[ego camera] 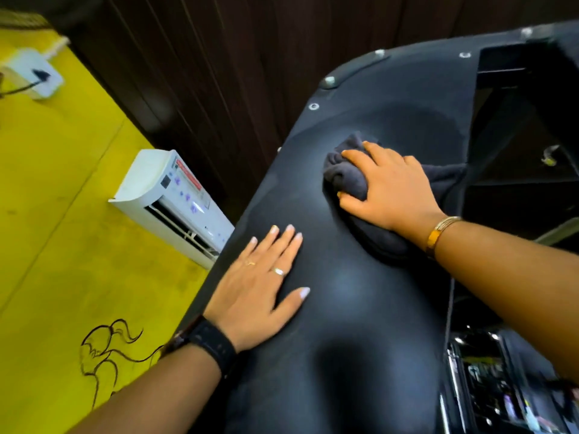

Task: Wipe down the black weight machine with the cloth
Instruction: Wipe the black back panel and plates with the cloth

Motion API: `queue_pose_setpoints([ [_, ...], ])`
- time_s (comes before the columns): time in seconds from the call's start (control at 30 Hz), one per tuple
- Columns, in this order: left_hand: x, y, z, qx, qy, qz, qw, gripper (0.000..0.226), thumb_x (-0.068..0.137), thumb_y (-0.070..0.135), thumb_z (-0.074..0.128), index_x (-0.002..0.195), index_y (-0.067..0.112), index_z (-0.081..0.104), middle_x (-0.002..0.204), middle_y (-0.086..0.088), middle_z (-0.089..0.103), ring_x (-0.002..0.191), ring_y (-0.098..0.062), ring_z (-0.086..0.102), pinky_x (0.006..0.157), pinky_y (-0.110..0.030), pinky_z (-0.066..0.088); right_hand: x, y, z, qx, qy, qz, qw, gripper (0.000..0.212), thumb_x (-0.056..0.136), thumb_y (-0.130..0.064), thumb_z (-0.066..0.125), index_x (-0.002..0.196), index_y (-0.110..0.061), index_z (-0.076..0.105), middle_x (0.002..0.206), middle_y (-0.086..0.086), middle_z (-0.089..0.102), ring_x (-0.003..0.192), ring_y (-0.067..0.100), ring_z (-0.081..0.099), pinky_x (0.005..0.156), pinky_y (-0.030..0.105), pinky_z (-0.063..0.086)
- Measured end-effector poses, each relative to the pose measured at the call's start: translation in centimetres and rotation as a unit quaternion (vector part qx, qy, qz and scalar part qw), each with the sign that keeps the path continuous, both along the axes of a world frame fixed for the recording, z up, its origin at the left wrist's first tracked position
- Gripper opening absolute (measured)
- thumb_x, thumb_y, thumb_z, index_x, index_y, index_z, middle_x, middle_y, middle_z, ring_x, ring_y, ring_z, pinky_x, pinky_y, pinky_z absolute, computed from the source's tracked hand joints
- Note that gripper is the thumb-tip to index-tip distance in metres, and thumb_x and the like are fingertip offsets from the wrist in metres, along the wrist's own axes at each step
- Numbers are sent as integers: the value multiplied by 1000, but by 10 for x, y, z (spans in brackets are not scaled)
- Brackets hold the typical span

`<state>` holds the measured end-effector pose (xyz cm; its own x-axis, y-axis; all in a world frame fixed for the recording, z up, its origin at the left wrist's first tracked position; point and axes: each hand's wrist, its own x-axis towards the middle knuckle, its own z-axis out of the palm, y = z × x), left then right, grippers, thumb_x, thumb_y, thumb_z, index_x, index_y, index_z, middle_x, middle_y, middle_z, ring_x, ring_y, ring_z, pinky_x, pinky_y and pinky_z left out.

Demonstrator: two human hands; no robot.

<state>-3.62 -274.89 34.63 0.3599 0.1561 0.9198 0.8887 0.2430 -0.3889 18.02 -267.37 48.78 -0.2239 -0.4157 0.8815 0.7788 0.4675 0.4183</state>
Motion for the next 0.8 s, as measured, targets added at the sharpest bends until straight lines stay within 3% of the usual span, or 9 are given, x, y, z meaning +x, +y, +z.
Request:
queue_pose_setpoints([
  [0.17, -1, -2, -2, 3, -15, -29, 999, 72, 94, 58, 29, 153, 17, 24, 160, -1, 23, 147, -18, 18, 117, -29, 4, -38, -12, 19, -3, -40, -16, 999, 79, 70, -66, 32, 138, -30, 46, 148, 6, 41, 126, 34, 45, 93, 45, 35],
  [0.43, -3, -1, -5, 1, -21, -46, 999, 74, 93, 61, 22, 155, 22, 16, 162, 3, 13, 149, -12, 9, 117, -24, -4, -58, -23, 41, 27, -260, -45, 964, 76, 73, -68, 33, 143, -40, 40, 155, -1, 33, 133, 26, 41, 94, 44, 35],
  [0.6, -2, 0, -7, 3, -25, -41, 999, 75, 92, 60, 24, 155, 20, 21, 161, 1, 18, 149, -15, 13, 118, -28, 2, -53, -16, 52, 24, -148, 2, 989, 81, 68, -69, 32, 143, -39, 41, 151, 2, 39, 130, 31, 45, 94, 46, 35],
  [0.7, -6, 1, -6, -1, -29, -49, 998, 77, 91, 62, 24, 155, 20, 18, 162, 2, 16, 149, -13, 11, 119, -29, 4, -73, -19, 40, 26, -79, 6, 997, 78, 71, -63, 41, 142, -29, 38, 144, 4, 45, 123, 34, 48, 91, 47, 34],
  [0.8, -6, 2, -5, 2, -29, -42, 999, 77, 91, 63, 25, 155, 20, 17, 161, 3, 15, 149, -12, 10, 120, -28, 2, -88, -23, 24, 50, -92, -13, 994, 76, 71, -68, 35, 131, -22, 44, 137, 6, 49, 118, 33, 50, 88, 46, 34],
])
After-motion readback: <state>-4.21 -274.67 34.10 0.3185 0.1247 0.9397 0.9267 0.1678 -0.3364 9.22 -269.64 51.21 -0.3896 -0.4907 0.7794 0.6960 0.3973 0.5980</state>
